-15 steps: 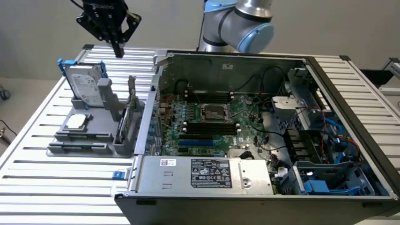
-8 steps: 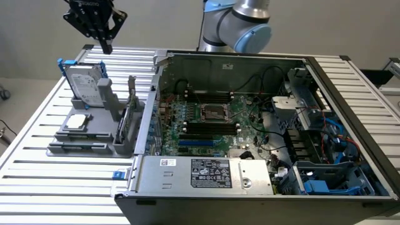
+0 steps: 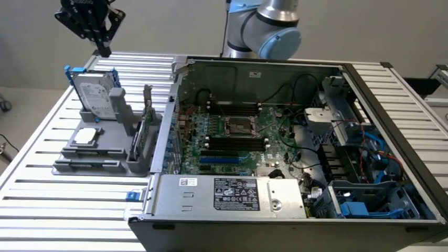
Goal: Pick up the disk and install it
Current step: 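Reach for the disk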
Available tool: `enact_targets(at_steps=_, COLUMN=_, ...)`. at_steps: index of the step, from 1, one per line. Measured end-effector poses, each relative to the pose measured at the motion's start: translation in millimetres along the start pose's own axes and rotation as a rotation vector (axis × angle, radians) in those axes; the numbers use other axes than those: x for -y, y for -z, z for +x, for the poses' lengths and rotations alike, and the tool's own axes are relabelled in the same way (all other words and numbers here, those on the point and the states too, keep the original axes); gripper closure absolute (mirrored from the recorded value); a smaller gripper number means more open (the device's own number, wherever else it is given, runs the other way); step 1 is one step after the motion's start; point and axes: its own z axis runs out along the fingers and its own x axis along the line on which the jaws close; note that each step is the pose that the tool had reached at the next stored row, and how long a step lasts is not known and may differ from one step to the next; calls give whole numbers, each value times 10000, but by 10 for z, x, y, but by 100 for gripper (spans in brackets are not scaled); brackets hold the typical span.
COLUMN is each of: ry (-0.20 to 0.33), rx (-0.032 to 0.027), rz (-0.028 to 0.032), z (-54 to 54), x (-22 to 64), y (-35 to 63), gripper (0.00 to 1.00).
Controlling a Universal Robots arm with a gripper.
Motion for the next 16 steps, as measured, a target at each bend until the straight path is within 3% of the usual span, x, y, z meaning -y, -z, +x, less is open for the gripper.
enact_targets(at_steps=8, ry=2, rx=6, rz=72, z=374, x=-95, y=-71, gripper=89)
enact_targets(at_steps=13, ry=4, rx=12, rz=137, z=599, x=-99, y=-94, gripper=89)
enact_targets(at_steps=16, ry=6, rx=12, rz=162, z=605, x=-99, y=-94, gripper=89)
